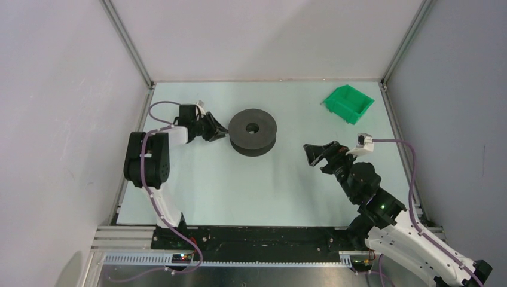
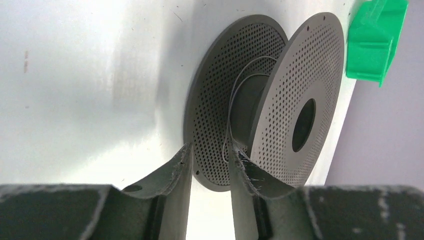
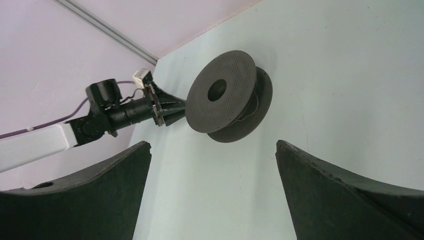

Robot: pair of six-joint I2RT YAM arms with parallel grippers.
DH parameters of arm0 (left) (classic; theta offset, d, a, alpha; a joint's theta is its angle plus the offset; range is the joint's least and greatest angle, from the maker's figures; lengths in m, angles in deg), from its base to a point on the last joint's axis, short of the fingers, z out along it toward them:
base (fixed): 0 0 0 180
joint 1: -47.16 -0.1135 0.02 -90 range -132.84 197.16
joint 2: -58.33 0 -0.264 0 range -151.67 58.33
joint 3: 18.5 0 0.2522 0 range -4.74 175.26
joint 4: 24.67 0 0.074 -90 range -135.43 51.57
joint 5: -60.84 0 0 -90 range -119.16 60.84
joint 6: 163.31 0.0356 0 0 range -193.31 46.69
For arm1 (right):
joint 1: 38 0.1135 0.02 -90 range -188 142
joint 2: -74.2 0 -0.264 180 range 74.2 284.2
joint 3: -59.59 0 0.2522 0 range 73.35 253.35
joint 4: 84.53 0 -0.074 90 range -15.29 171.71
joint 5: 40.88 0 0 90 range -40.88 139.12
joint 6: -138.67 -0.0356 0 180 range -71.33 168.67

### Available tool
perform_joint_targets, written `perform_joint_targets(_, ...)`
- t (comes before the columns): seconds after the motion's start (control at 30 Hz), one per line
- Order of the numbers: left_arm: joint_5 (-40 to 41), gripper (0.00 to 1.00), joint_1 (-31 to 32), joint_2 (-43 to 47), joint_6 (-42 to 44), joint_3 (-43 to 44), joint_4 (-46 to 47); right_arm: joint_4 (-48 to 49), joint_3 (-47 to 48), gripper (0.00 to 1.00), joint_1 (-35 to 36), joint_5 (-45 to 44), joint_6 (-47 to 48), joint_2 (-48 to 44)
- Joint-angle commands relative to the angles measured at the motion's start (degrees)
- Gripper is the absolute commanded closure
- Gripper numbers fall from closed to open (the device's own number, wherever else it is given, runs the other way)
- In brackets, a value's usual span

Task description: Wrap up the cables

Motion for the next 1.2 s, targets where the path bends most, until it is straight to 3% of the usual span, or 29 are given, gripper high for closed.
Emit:
perform_joint_targets(0.0, 2.7, 0.64, -0.7, 5.9, -0.5, -2.3, 1.0, -0.9, -0.2, 0.01, 0.0, 1.2, -0.4, 1.3)
perform_joint_targets(0.27, 8.3, 0.64, -1.7, 14.1, 1.7, -4.9, -3.3, -4.7, 0.1, 0.0, -0.4, 1.2, -0.4, 1.4)
perform_joint_targets(0.43, 9.3, 0.63, -1.6, 24.7, 6.5, -5.4, -9.0, -11.7, 2.1, 0.01, -1.3, 0.5, -0.7, 2.6)
perform_joint_targets(0.67, 7.9, 0.35, -1.6, 41.9, 15.0, -8.2, -12.9, -19.3, 4.3, 0.01, -1.8, 0.1, -1.2, 2.8)
perform_joint_targets(0.77, 3.2, 0.03, -1.4, 48.5, 16.7, -10.4, -13.0, -20.2, 4.5, 0.01, -1.8, 0.5, 0.1, 1.9)
perform_joint_targets(1.17, -0.8, 0.0, 6.3, 66.5, 17.2, -18.2, -8.0, -17.5, 9.8, 0.01, -1.5, -0.5, 7.5, -1.4)
